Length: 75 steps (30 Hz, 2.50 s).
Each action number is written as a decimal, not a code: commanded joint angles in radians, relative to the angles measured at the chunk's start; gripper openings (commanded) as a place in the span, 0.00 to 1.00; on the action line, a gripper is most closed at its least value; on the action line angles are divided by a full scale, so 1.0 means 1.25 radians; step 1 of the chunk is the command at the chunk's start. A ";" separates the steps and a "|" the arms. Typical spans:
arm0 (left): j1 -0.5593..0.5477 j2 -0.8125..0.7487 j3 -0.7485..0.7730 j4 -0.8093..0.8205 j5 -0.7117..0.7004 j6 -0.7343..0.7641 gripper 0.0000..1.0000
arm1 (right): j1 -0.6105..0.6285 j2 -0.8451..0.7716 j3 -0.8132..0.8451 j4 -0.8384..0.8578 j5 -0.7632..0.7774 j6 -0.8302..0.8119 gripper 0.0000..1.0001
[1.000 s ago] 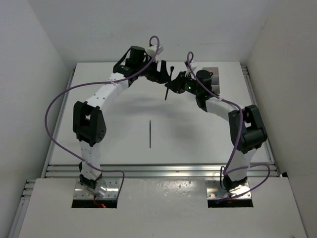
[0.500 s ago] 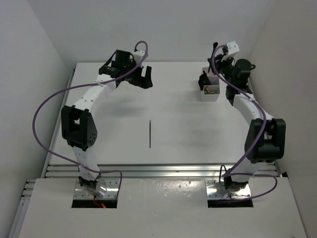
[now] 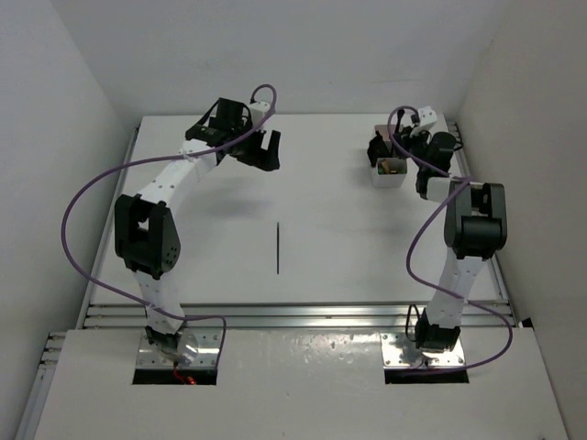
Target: Organize the makeup
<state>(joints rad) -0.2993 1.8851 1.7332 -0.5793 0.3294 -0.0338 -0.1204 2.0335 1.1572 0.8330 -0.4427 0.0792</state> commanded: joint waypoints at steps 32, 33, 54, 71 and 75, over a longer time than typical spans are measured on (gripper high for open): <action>-0.097 -0.007 -0.091 -0.062 -0.153 0.017 0.90 | 0.002 -0.248 -0.193 0.046 0.062 -0.036 0.61; -0.110 -0.007 -0.100 -0.062 -0.153 0.017 0.90 | 0.004 -0.283 -0.187 -0.063 0.067 -0.030 0.63; -0.239 0.054 -0.240 -0.063 -0.262 -0.222 0.89 | 0.334 -0.676 -0.201 -0.898 0.609 -0.019 0.71; -0.275 0.125 -0.335 -0.013 -0.297 -0.341 0.42 | 0.414 -0.877 -0.291 -0.962 0.715 -0.101 0.72; -0.275 0.146 -0.335 -0.013 -0.325 -0.341 0.13 | 0.414 -0.882 -0.290 -0.957 0.728 -0.121 0.73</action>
<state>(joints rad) -0.6464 1.9823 1.3445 -0.6006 -0.0742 -0.4351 0.3904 0.9466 0.7948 -0.3904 0.4248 -0.0338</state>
